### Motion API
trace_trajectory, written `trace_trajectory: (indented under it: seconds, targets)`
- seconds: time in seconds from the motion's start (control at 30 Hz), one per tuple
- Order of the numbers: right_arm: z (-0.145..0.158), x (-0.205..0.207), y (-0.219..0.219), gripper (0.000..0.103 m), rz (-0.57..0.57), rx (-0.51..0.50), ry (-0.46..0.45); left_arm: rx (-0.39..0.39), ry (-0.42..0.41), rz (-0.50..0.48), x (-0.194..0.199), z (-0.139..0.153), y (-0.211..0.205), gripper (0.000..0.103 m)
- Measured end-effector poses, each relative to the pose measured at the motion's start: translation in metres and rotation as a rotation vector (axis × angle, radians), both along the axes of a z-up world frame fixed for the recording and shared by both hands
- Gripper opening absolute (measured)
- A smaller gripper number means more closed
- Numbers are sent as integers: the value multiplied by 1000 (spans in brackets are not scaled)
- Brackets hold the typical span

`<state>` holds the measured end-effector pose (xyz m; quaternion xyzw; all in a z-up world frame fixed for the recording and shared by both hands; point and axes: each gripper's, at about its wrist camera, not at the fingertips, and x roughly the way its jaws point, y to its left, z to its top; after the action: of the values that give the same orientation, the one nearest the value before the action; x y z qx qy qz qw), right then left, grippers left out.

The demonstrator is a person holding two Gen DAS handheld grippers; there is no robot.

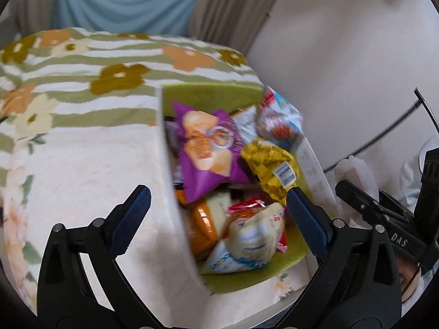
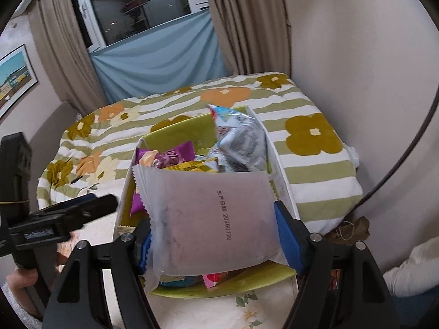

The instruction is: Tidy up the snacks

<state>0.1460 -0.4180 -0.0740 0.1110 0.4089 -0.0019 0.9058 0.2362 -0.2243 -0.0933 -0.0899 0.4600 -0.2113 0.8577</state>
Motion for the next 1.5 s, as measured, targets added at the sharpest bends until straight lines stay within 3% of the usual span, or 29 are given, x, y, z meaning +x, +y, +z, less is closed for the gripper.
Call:
trace_trajectory:
  seconds: [0.23,0.4,0.5,0.53,0.73,0.87,1.17,1.5]
  targets:
    - [4,9,8,70,99,19,-5,22,-27,124,-23,14,26,99]
    - [-4,21,3,72,90,59,-4,80,-44,157,-27,18,33,99]
    - [-7,20,-1,96,84,68,-20,109,-44,174,-31,12,32,99]
    - [-10,17,-1,98,83,62,-19,113,-39,178,-33,10,33,99]
    - [-35,4,-8,98,90,60,56,138,4,190,-42,-9,28,99]
    - [-36,-1,-10,98,89,56,58,148,-7,190,-50,-6,29,99]
    - [11,-20,15,98,104,-6,-55,188,-146,202,-76,43,46,99]
    - [92,-78,66,98,107,-101,-192,214,-354,265,-145,121,93,102]
